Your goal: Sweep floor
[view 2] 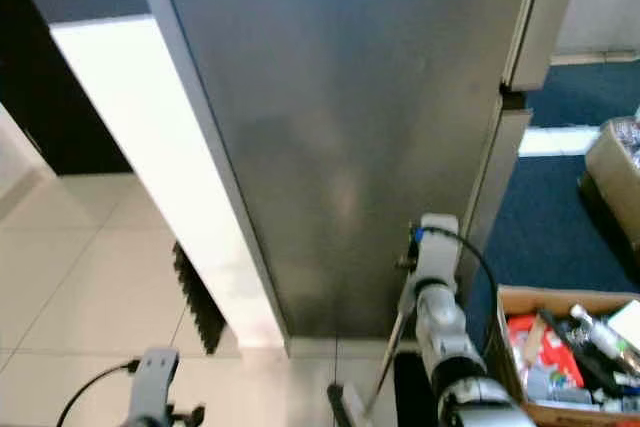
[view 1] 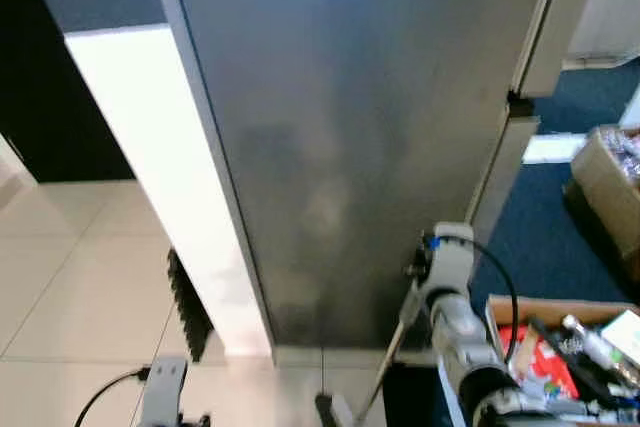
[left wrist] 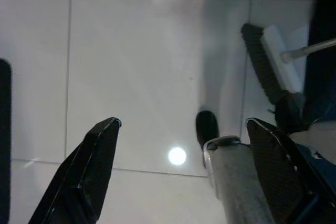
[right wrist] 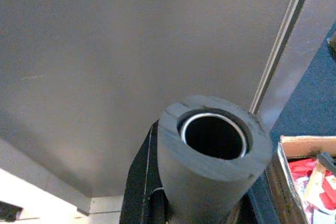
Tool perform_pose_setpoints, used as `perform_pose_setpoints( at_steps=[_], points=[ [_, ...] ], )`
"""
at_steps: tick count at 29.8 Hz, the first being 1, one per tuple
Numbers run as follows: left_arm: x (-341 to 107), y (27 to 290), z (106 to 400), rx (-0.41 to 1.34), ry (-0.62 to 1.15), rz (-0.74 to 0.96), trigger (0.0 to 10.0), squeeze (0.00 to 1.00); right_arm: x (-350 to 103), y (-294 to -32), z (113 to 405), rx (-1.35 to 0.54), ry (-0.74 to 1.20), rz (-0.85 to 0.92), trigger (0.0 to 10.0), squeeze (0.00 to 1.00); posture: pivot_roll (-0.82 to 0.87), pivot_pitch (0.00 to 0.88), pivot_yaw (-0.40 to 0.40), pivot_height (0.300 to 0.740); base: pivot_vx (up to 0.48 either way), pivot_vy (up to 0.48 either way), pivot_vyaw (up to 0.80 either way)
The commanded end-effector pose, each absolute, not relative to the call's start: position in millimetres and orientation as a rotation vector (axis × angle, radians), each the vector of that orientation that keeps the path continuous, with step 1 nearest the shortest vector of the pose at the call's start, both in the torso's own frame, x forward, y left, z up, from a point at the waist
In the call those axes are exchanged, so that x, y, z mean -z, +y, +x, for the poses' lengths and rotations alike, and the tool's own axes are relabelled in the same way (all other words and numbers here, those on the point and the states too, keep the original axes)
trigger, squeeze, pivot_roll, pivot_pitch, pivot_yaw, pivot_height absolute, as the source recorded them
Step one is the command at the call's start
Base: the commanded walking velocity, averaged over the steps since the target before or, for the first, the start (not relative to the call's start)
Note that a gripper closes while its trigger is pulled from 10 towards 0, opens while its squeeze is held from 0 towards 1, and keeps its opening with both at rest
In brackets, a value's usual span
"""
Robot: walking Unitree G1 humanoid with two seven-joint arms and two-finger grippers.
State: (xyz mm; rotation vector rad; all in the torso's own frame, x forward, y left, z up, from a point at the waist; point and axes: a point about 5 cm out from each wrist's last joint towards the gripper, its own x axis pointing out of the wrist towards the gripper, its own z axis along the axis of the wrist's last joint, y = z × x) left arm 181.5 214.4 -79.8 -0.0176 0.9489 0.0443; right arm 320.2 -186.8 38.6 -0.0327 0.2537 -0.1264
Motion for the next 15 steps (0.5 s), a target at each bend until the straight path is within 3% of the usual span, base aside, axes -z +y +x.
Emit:
perform_pose_setpoints(
  at_steps=[1,9,15],
  points=[
    [82,219,176,-0.055,0.968,-0.006,10.0,0.00,-18,-186,307,0.108,0.360,-0.081,10.0,0.00,-0.06,0.000,0.082,0.740,-0.424,0.000,0.00],
    [80,218,180,-0.045,0.959,-0.002,10.0,0.00,-21,-187,308,0.121,0.335,-0.026,10.0,0.00,-0.07,0.000,0.085,0.740,-0.427,0.000,0.00],
    [79,218,182,-0.038,0.953,0.006,10.0,0.00,-41,-186,321,0.123,0.232,0.074,10.0,0.00,-0.07,0.000,0.087,0.740,-0.437,0.000,-0.67]
  ],
)
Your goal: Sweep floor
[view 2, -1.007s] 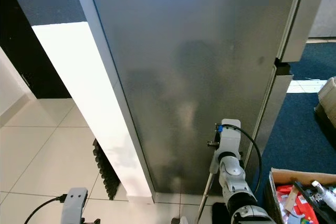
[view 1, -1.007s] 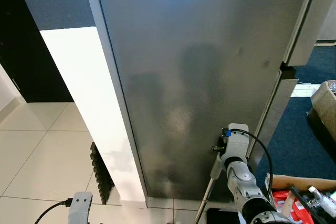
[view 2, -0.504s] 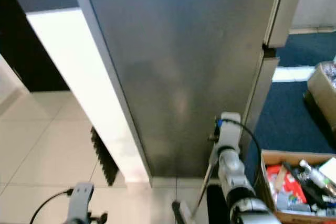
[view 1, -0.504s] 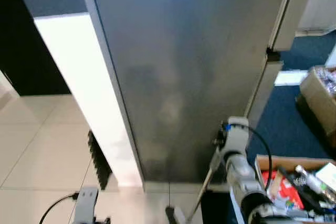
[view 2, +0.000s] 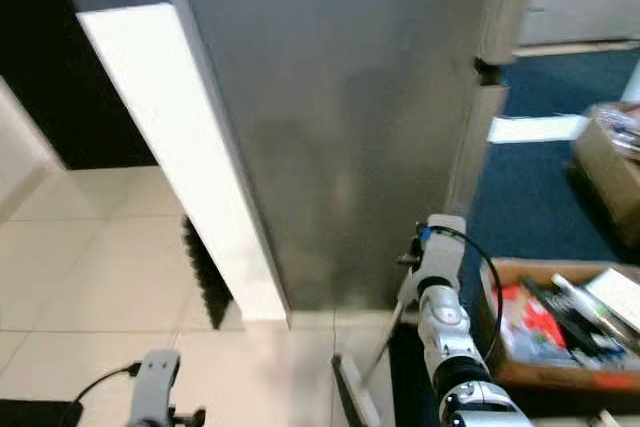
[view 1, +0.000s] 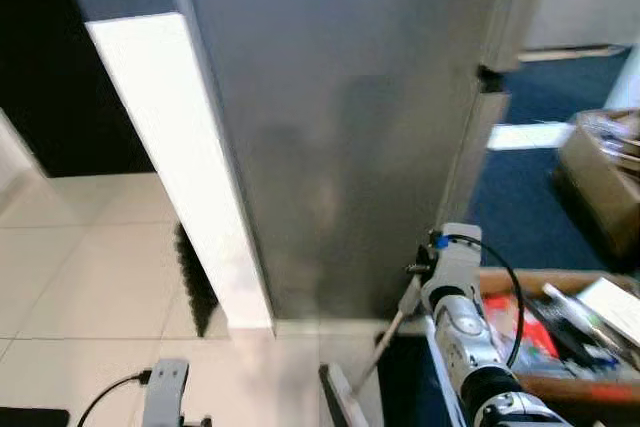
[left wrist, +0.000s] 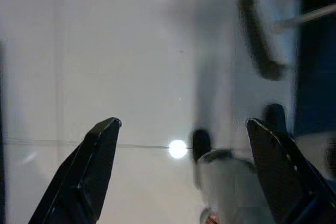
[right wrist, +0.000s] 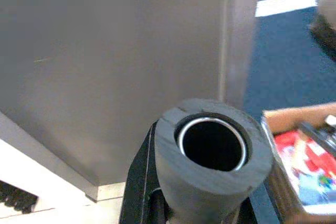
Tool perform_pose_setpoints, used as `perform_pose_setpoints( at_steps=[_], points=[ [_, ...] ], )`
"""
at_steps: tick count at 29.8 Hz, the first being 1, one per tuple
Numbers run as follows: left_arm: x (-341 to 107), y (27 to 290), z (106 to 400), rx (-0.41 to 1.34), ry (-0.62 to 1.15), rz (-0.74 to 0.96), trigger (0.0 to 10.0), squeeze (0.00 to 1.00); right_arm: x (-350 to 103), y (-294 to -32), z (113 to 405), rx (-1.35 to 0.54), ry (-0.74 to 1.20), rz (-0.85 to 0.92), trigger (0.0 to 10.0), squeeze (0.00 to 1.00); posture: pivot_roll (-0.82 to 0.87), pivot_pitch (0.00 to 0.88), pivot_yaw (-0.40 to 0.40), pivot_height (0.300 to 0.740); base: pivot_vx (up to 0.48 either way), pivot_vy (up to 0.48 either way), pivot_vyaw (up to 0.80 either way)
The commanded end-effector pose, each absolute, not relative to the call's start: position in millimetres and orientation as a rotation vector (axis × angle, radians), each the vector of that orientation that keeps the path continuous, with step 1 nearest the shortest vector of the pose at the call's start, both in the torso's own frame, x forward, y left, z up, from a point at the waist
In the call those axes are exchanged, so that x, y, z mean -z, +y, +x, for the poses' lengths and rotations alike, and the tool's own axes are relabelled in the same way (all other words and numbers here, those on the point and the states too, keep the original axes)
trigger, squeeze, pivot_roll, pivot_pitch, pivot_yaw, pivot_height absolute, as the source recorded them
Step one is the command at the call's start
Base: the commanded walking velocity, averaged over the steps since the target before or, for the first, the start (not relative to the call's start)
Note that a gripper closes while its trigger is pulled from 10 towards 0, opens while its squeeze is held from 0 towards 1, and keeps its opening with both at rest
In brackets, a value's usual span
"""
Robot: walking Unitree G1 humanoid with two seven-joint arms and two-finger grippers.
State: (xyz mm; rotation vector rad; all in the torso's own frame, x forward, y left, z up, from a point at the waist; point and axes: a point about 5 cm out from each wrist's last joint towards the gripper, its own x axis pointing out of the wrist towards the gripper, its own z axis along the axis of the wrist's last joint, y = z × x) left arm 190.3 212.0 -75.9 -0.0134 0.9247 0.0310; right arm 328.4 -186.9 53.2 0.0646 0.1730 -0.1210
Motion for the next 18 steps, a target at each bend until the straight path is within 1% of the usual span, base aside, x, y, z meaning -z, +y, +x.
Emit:
perform_pose_setpoints(
  at_steps=[1,8,16,18],
  points=[
    [79,218,183,-0.037,0.952,0.006,10.0,0.00,-43,-186,323,0.122,0.216,0.078,10.0,0.00,-0.07,0.000,0.087,0.740,-0.439,0.000,0.00],
    [78,217,185,-0.028,0.943,0.008,10.0,0.00,-65,-187,335,0.128,0.126,0.101,10.0,0.00,-0.07,0.000,0.083,0.740,-0.444,0.000,0.00],
    [77,216,186,-0.023,0.941,0.008,10.0,0.00,-69,-185,337,0.120,0.110,0.102,10.0,0.00,-0.07,0.000,0.079,0.740,-0.443,0.000,0.00],
    [77,216,186,-0.032,0.932,-0.003,10.0,0.00,-69,-185,337,0.118,0.109,0.099,10.0,0.00,-0.07,0.000,0.079,0.740,0.000,0.000,0.00]
  ],
)
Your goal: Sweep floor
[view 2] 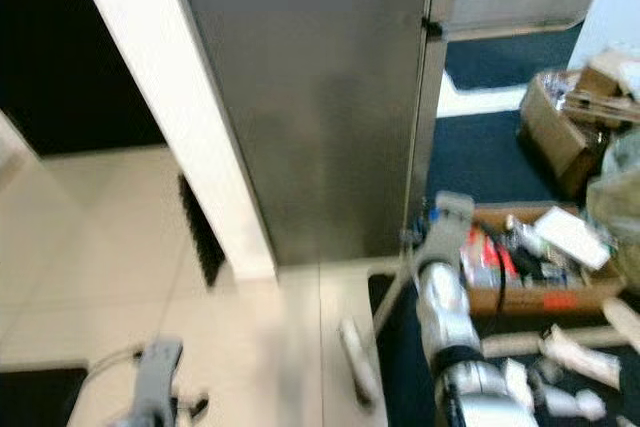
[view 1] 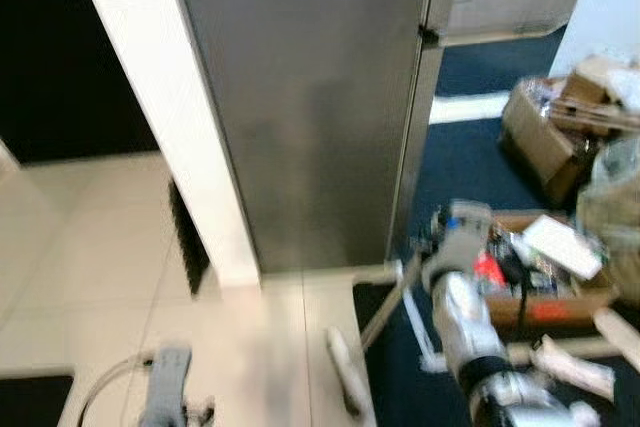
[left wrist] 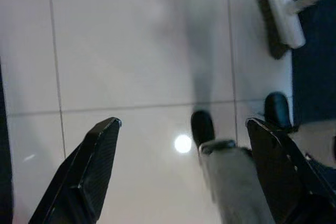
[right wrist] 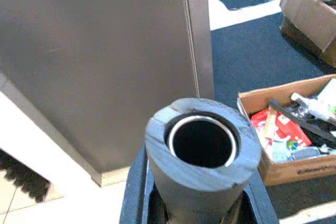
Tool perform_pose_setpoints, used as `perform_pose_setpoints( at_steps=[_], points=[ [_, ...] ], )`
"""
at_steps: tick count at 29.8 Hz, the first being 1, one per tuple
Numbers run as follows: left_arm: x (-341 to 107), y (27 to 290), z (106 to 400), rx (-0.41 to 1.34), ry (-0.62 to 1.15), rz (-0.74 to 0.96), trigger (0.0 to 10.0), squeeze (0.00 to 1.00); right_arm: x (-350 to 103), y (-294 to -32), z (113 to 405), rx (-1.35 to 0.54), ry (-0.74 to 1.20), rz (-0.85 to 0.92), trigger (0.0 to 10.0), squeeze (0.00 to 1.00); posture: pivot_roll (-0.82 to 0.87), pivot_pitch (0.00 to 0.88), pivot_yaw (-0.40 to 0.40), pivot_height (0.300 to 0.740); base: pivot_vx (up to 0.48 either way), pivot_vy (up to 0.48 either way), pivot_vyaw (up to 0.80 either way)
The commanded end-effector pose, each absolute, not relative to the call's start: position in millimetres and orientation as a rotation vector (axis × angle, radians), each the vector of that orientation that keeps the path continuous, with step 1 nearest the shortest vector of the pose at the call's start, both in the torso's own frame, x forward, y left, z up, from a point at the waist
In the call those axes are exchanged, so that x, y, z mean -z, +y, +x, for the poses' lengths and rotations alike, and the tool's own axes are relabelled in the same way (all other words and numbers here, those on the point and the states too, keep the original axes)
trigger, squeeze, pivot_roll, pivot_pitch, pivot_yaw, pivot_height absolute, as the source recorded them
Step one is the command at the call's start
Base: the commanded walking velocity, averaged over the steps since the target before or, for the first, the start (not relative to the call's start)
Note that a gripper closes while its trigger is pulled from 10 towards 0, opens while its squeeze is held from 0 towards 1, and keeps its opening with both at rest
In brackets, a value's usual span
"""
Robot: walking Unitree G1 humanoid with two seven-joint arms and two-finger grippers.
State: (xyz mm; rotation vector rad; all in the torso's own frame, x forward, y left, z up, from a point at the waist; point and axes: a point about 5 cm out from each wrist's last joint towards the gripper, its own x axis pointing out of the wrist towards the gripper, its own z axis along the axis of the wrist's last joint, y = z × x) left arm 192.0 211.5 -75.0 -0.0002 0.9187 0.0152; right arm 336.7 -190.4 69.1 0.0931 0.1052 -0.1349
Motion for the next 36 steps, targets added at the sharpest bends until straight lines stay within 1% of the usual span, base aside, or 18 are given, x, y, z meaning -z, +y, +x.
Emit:
perform_pose_setpoints(
  at_steps=[1,24,31,32,36],
  points=[
    [77,215,187,-0.032,0.930,-0.004,10.0,0.00,-69,-185,337,0.117,0.108,0.099,10.0,0.00,-0.07,0.000,0.079,0.740,0.000,0.000,0.00],
    [76,214,189,-0.031,0.925,-0.012,10.0,0.00,-79,-181,342,0.104,0.071,0.093,10.0,0.00,-0.08,0.000,0.082,0.740,0.000,0.000,0.00],
    [76,213,190,-0.029,0.922,-0.016,10.0,0.00,-85,-178,346,0.095,0.051,0.106,10.0,0.00,-0.08,0.000,0.082,0.740,-0.373,0.000,-0.65],
    [75,213,192,-0.027,0.918,-0.019,10.0,0.00,-92,-171,350,0.071,0.022,0.112,10.0,0.00,-0.08,0.000,0.090,0.740,-0.394,0.000,0.00],
    [75,213,192,-0.026,0.915,-0.023,10.0,0.00,-100,-163,353,0.036,-0.005,0.108,10.0,0.00,-0.08,0.000,0.091,0.740,-0.405,0.000,0.00]
  ],
)
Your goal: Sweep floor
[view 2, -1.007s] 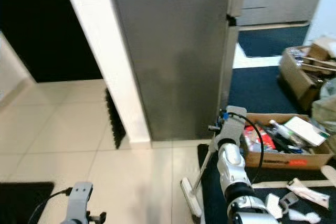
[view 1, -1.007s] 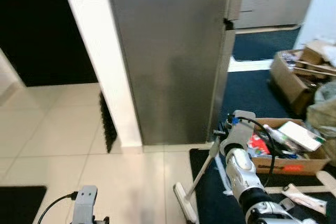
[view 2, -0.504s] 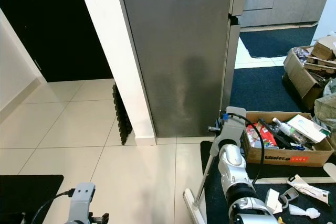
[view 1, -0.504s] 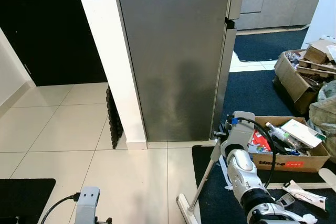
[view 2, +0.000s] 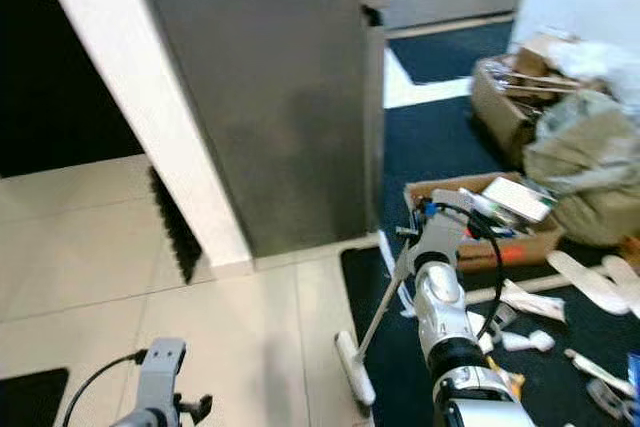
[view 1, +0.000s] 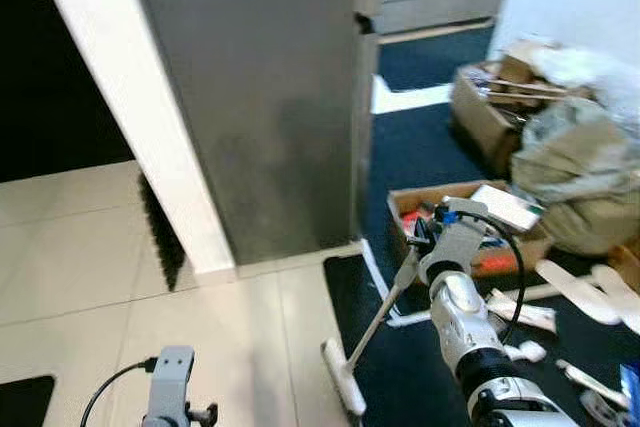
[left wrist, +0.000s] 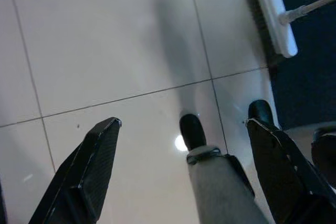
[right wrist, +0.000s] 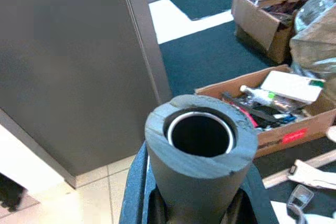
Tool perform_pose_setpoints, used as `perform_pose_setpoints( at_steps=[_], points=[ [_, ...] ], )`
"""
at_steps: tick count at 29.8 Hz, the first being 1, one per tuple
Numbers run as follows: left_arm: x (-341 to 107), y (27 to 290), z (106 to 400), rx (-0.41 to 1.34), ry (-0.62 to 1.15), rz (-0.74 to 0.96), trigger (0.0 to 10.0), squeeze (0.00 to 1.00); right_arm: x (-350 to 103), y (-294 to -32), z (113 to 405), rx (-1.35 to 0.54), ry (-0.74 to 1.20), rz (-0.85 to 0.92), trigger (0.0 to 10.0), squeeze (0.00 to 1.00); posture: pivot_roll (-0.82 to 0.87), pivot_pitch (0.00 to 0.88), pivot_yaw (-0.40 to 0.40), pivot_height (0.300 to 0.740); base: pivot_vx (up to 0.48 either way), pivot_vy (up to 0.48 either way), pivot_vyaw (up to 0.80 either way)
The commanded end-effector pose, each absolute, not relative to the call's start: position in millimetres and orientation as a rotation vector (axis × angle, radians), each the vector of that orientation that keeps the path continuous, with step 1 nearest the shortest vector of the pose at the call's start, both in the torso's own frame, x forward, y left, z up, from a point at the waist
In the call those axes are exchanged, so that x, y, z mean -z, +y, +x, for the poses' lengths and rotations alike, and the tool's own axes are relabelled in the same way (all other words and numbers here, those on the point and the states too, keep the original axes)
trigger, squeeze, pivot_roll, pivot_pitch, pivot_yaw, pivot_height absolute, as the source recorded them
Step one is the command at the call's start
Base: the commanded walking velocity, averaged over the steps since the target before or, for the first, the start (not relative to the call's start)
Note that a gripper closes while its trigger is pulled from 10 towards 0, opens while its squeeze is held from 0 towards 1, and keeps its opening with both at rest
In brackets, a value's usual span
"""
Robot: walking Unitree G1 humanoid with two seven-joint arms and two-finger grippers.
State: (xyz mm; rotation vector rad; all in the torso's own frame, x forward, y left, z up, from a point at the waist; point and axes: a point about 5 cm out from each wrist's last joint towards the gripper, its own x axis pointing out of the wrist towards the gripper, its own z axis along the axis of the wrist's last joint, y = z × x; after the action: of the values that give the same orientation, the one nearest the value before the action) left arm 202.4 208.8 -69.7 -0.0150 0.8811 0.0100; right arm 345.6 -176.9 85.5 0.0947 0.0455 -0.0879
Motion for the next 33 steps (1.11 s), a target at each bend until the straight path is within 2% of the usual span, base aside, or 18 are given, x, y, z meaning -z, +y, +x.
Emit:
perform_pose_setpoints(
  at_steps=[1,8,19,29,33],
  points=[
    [75,212,193,-0.025,0.914,-0.023,10.0,0.00,-102,-161,354,0.023,-0.011,0.101,10.0,0.00,-0.08,0.000,0.092,0.740,-0.416,0.000,0.00],
    [74,212,194,-0.025,0.907,-0.021,10.0,0.00,-105,-154,355,-0.009,-0.023,0.089,10.0,0.00,-0.08,0.000,0.095,0.740,-0.385,0.000,0.00],
    [72,215,197,-0.038,0.904,-0.011,10.0,0.00,-105,-144,354,-0.046,-0.023,0.082,10.0,0.00,-0.07,0.000,0.090,0.740,0.000,0.000,0.00],
    [73,221,193,-0.053,0.913,-0.021,10.0,0.00,-112,-146,358,-0.029,-0.038,0.082,10.0,0.00,-0.07,0.000,0.091,0.740,0.000,-0.335,0.00],
    [73,220,192,-0.054,0.913,-0.026,10.0,0.00,-117,-154,361,0.011,-0.040,0.090,10.0,0.00,-0.07,0.000,0.083,0.740,0.000,-0.266,-0.80]
  ],
)
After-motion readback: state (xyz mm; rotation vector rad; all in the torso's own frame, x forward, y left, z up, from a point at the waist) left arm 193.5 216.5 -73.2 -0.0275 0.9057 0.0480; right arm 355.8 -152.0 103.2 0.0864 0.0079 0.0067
